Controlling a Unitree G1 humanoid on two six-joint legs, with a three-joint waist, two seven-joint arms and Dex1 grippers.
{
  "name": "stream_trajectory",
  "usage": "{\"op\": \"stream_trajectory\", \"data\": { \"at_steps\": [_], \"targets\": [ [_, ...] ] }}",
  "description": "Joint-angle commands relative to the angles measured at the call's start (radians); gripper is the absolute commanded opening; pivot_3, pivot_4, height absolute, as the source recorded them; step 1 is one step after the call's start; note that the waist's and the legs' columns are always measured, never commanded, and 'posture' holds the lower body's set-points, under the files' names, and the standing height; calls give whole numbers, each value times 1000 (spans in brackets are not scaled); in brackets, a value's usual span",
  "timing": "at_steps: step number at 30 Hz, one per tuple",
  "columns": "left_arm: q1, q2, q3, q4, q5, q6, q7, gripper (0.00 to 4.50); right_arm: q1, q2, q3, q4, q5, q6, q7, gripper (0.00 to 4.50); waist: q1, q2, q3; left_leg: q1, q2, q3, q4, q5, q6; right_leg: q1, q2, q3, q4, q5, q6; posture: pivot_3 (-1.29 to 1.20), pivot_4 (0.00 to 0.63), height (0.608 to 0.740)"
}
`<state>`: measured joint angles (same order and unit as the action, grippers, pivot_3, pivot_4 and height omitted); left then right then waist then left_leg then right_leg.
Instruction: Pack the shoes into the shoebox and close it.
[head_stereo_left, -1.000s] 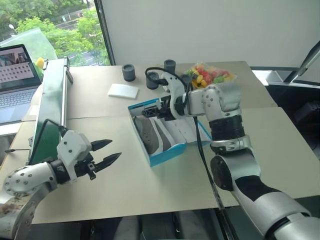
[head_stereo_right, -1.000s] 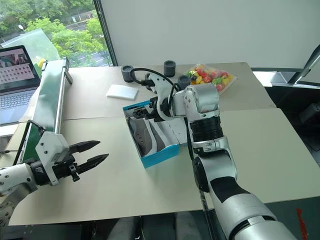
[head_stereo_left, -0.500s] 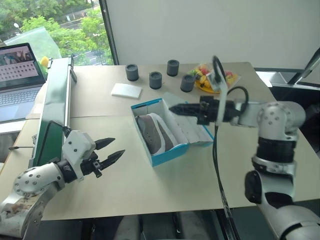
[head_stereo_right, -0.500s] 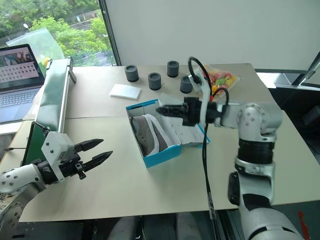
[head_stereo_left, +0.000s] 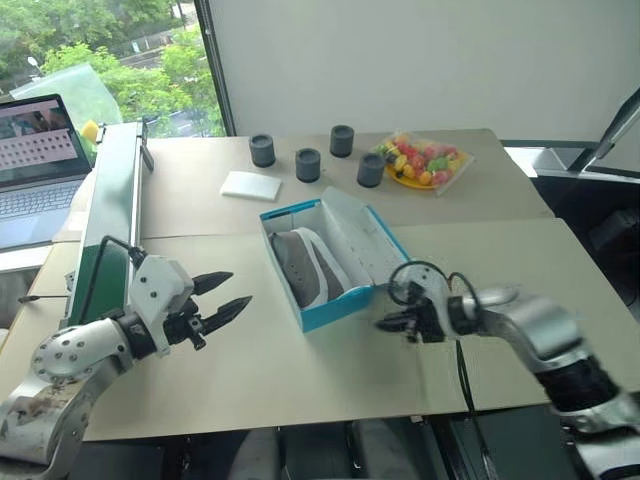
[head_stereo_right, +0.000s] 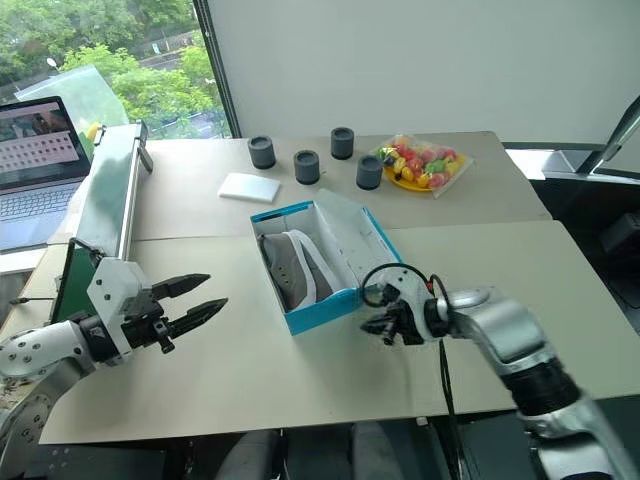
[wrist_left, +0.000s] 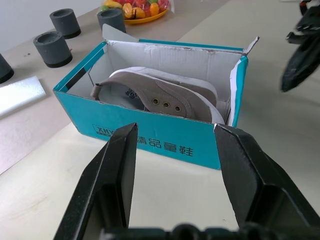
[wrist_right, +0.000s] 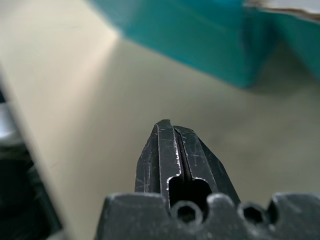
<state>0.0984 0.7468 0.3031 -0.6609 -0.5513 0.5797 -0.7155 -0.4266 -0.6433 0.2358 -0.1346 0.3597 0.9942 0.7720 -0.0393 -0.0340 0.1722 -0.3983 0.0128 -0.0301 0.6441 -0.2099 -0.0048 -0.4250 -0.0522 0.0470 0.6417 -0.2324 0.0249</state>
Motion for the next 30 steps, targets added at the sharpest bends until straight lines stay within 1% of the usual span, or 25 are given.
{"op": "stream_trajectory", "data": {
  "at_steps": [1, 2, 4, 8, 12, 15, 17, 21, 24, 26, 30],
  "targets": [
    [-14, 16, 7, -9, -2, -18, -9, 2574, 31, 78, -118, 8, -52, 39, -199, 26, 7, 0, 0, -1, 0, -1, 0, 0, 0, -1, -1, 0, 0, 1, -2, 0, 150, 727],
    [-17, 18, 8, -8, -3, -17, -11, 2574, 45, 94, -133, 10, -66, 48, -239, 26, 8, 0, 0, -2, 0, -1, 0, -1, -1, -1, -2, 0, 0, 3, -4, 0, 150, 727],
    [-26, 22, 8, -3, -6, -15, -15, 2574, 82, 162, -206, -2, -76, 85, -342, 26, 13, 0, 0, -2, -1, -1, 0, -1, -2, -1, -3, 0, 0, 2, -4, 0, 150, 727],
    [-41, 31, 8, 5, -11, -11, -24, 2574, 135, 260, -285, -70, -75, 136, -448, 26, 18, 0, 0, -2, -1, -1, 0, -3, -4, 0, -3, 0, -1, 2, -3, 0, 150, 727],
    [-58, 41, 6, 9, -16, -5, -31, 2574, 132, 543, -566, -109, 51, 158, -600, 26, 16, 0, 0, -1, 0, 0, 0, -3, -4, 0, -1, 0, -1, 1, -1, 0, 150, 727],
    [-70, 45, 2, 13, -17, -3, -33, 2574, 113, 682, -714, -96, 139, 150, -656, 26, 14, 0, 0, 0, 1, -1, 0, -3, -4, 0, 1, 0, 0, 1, -1, 0, 150, 727],
    [-80, 47, -1, 17, -16, -2, -34, 2574, 90, 753, -808, -63, 203, 133, -706, 26, 13, 1, 0, 0, 1, -1, 0, -3, -4, 0, 1, 0, 0, 1, -1, 0, 150, 727],
    [-95, 53, 2, 21, -17, 2, -36, 2574, 28, 826, -928, 9, 309, 60, -788, 26, 14, 1, 0, 0, 1, -1, 0, -3, -4, 1, 0, 0, 0, 3, -4, 0, 150, 727],
    [-97, 55, 2, 20, -15, 2, -37, 2574, 4, 844, -965, 54, 373, -10, -834, 26, 7, 1, 0, 0, 0, -1, 0, -3, -4, 1, 0, 0, 0, 3, -4, 0, 150, 727],
    [-97, 57, 4, 14, -17, 4, -36, 2574, 16, 830, -938, 80, 374, -52, -834, 26, 0, 1, 0, 0, 0, -1, 0, -3, -4, 1, 0, 0, 0, 3, -5, 0, 150, 727],
    [-97, 59, 9, 4, -21, 10, -33, 2574, 24, 842, -909, 87, 423, -113, -834, 26, -14, 1, 0, 0, 1, 0, 0, -3, -4, 0, 0, 0, 0, 3, -5, 0, 150, 727]
  ]
}}
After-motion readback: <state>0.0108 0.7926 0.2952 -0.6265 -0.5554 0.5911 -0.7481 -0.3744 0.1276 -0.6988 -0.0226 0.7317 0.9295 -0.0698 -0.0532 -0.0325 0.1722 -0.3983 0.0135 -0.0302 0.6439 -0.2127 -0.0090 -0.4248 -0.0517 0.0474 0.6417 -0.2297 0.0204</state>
